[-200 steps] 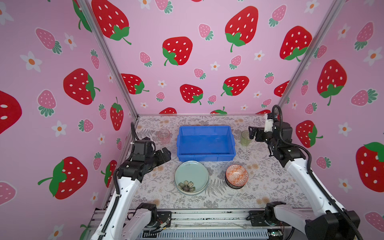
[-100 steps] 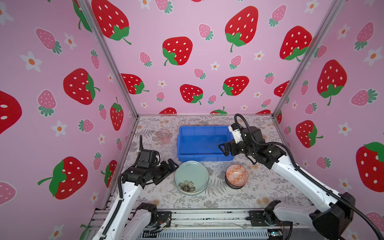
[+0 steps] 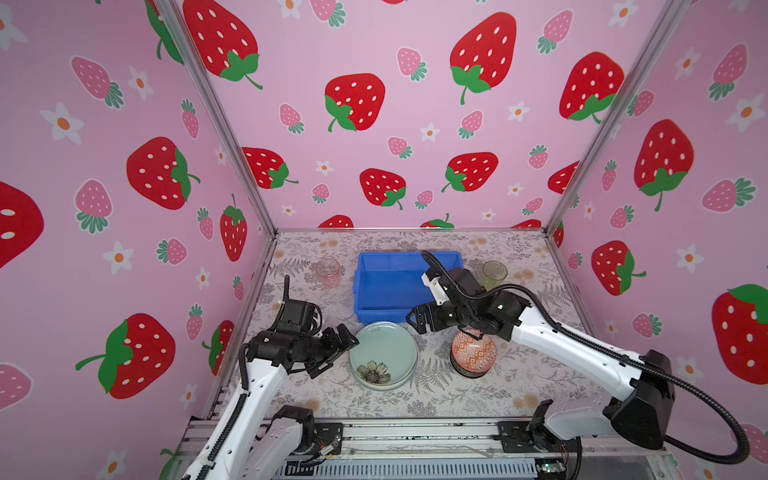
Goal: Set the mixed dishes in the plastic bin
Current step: 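Move the right gripper over the green plates while the left gripper approaches, then lower the right gripper onto the green plate rim and pinch its edge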
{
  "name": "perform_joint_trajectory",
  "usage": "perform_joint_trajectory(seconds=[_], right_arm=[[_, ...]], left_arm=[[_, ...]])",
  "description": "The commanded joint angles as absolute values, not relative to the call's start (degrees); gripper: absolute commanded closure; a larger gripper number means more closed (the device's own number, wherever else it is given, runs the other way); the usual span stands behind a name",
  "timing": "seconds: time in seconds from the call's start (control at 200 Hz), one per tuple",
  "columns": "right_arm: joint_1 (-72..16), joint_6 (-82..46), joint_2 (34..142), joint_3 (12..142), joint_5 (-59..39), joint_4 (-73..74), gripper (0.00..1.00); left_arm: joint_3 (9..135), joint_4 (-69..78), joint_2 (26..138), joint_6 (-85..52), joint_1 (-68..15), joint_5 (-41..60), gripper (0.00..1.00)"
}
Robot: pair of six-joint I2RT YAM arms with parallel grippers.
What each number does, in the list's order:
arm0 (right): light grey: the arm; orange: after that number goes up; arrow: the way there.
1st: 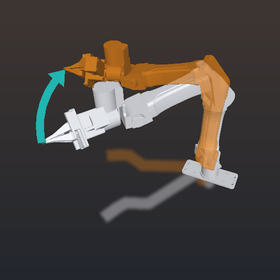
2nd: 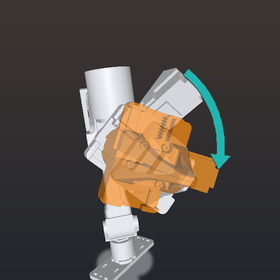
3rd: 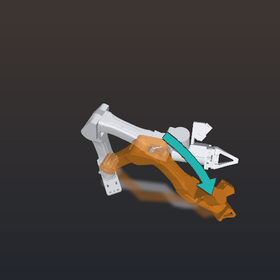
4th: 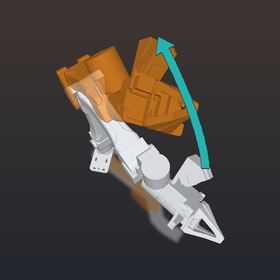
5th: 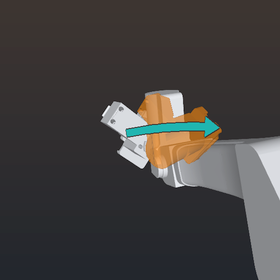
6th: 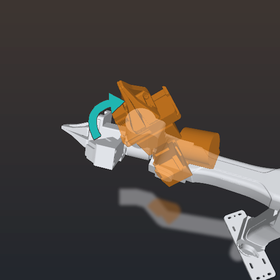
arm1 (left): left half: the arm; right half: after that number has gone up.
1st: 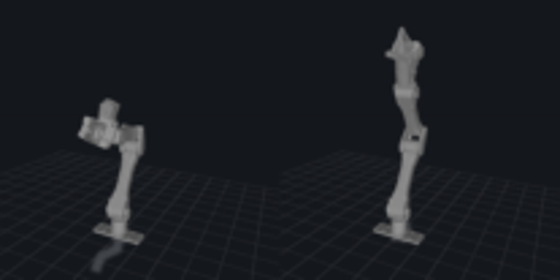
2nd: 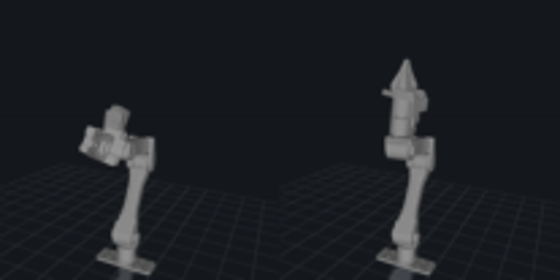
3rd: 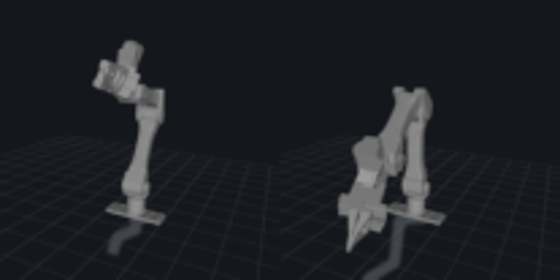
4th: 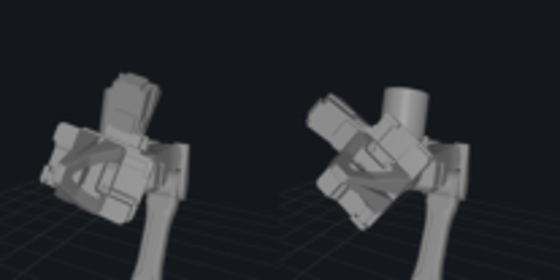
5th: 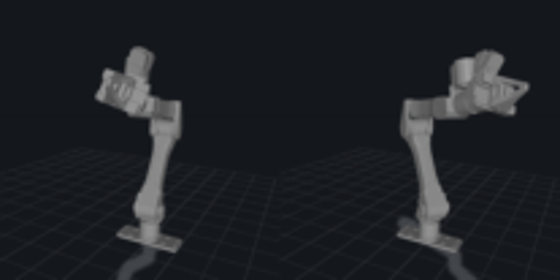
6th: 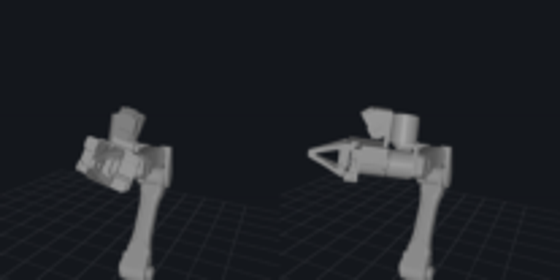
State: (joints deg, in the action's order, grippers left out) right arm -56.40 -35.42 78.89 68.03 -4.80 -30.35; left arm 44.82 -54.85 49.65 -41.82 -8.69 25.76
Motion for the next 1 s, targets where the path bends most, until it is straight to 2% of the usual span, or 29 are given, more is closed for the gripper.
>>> perform_joint_trajectory(seconds=[0.0, 0.27, 0.435, 0.995], right_arm=[[-59.3, -39.5, 78.4, 64.0, 0.3, -28.7, 0.01], [-62.1, -41.2, 75.8, 56.0, -0.3, -19.3, 0.01], [-63.3, -41.5, 79.0, 56.4, 0.5, -19.7, 0.01], [-63.8, -41.1, 86.0, 59.3, -2.2, -20.5, 0.05]], left_arm=[[44.3, -52.9, 48.8, -40.6, -8.9, 26.2, 0.01], [41.4, -53.9, 42.3, -40.7, -8.9, 23.3, 0.01], [38.4, -52.8, 39.0, -42.6, -8.9, 24.9, 0.01], [37.7, -49.8, 43.0, -44.3, -9.0, 23.7, 0.01]])
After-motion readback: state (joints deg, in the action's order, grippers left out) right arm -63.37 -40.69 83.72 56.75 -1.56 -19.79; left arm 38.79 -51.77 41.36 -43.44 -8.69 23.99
